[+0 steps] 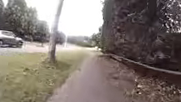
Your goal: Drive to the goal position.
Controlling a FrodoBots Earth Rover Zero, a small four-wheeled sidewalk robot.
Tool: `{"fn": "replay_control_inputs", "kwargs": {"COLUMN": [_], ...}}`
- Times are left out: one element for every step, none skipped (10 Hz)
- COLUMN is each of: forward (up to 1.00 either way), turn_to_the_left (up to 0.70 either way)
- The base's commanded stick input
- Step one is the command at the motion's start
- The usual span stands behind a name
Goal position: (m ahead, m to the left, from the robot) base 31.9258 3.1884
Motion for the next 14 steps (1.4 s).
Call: {"fn": "replay_control_inputs", "kwargs": {"forward": [1.00,1.00,1.00,1.00,1.00,1.00,1.00,1.00,1.00,1.00,1.00,1.00,1.00,1.00], "turn_to_the_left": [0.00,0.00,0.00,0.00,0.00,0.00,0.00,0.00,0.00,0.00,0.00,0.00,0.00,0.00]}}
